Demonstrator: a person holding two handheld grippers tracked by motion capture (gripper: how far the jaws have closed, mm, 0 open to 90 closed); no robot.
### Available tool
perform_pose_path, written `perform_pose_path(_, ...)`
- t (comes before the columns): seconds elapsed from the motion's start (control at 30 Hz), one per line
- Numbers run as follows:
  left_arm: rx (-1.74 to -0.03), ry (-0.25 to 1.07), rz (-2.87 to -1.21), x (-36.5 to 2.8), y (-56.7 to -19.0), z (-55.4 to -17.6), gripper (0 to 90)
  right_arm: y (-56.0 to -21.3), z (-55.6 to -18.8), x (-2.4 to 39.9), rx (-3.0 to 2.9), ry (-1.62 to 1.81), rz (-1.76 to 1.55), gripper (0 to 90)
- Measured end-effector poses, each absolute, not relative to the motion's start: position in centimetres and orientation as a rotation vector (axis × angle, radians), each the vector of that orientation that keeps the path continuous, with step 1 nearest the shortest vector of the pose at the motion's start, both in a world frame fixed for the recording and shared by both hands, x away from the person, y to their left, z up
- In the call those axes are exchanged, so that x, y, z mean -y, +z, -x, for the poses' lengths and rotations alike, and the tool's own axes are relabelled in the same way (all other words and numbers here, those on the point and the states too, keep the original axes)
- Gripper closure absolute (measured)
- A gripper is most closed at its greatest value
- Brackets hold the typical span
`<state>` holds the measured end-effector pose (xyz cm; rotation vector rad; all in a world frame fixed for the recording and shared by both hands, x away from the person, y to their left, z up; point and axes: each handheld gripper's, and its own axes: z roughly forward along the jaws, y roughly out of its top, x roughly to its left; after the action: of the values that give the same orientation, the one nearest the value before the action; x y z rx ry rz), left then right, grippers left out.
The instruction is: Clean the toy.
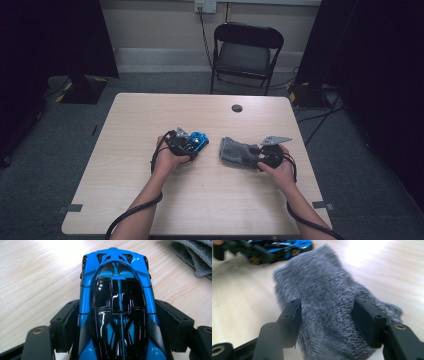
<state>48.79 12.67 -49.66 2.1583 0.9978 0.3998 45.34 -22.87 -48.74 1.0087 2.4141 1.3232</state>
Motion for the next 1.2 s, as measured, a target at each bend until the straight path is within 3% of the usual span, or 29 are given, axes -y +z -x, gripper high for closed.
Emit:
perform_pose_path(0.33,-1.003,0.408,-2.184,-12.5,-49.5,-48.9,25.0,-47.7,-41.4,23.1,-2.457,1.301,-0.900,37.1)
perform_pose_path(1.2,-1.009,0.384,-2.227,-11.0,-49.2,-50.3,19.8,-49.4,-42.9,23.0,-2.429,1.267,-0.940,33.4)
